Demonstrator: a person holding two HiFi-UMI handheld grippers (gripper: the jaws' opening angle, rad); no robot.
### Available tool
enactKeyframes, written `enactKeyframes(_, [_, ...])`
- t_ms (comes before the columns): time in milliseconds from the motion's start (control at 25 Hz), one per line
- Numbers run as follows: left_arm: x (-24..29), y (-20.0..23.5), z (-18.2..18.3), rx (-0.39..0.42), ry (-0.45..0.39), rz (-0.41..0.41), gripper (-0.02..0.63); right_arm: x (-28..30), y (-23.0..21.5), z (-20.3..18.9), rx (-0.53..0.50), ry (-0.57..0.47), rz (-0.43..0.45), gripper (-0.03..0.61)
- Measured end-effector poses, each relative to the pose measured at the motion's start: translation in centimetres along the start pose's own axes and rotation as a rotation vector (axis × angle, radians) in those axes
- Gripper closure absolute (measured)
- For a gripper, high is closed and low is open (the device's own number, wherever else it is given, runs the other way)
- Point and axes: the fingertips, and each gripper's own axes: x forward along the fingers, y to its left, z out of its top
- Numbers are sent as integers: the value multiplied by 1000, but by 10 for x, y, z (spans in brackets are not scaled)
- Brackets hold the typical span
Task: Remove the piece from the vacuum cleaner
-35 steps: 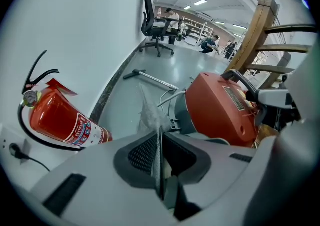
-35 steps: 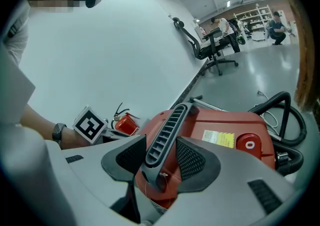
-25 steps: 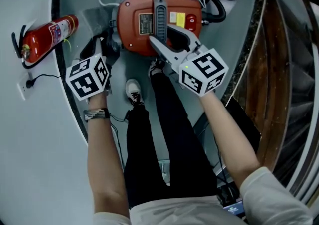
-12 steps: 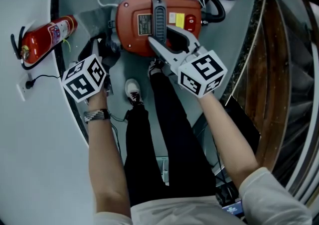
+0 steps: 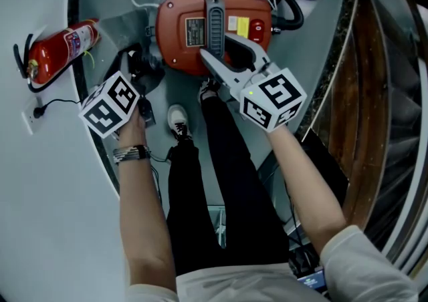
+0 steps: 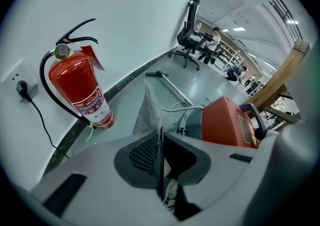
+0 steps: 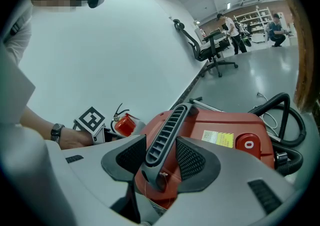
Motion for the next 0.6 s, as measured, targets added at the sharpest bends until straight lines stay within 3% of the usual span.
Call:
enactKeyframes(280, [0, 1, 0, -9, 5, -12, 577, 0, 0, 0, 3, -8, -3, 383])
enactKeyframes(520, [-1, -3, 1, 182, 16, -35, 561, -1, 0, 0, -4, -10, -9, 383])
enactKeyframes(600, [-3, -2, 1, 226, 12, -44, 528, -1, -1, 0, -4, -13, -9, 383])
